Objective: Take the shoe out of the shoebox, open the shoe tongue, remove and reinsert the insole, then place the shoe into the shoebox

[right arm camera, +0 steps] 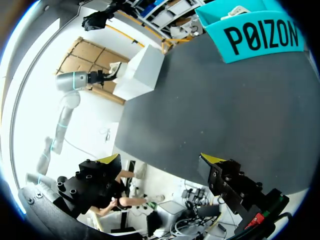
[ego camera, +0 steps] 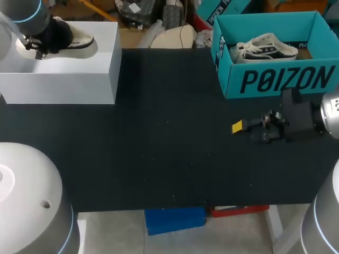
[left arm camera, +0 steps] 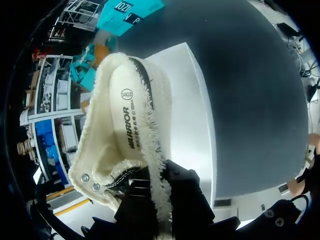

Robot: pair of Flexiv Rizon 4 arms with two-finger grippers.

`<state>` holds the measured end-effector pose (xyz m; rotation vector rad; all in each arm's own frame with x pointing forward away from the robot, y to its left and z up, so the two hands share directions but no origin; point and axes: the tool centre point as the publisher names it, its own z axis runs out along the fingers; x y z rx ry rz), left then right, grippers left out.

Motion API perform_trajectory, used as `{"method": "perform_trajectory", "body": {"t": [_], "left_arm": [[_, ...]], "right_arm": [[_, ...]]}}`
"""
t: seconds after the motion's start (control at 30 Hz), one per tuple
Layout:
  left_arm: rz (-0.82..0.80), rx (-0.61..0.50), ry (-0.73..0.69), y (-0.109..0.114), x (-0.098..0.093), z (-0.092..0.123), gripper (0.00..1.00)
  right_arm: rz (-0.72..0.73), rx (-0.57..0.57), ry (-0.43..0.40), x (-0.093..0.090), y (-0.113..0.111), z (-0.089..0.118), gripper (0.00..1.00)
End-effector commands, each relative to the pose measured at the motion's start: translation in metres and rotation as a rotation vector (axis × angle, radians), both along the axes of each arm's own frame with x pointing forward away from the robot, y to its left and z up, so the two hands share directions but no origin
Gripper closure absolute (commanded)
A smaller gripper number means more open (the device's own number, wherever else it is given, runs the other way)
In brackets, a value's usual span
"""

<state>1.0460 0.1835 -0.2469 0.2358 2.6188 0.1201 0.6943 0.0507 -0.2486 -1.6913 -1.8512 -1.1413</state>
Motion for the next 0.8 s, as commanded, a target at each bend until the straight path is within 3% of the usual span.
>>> {"method": "perform_trajectory", "body": {"t": [0.03, 0.43, 0.8], "left_arm": [[0.004, 0.002, -0.002, 0.004, 0.012, -0.021, 1.00], [0.016, -0.007, 0.082, 0.011, 0.015, -0.078, 1.00], [0.034, -0.002, 0.132, 0.016, 0.017, -0.102, 1.00]], "right_arm": [[0.000, -0.002, 0.002, 0.000, 0.000, 0.001, 0.00], [0.000, -0.002, 0.002, 0.000, 0.000, 0.001, 0.00], [0.000, -0.002, 0.002, 0.000, 0.000, 0.001, 0.00]]}}
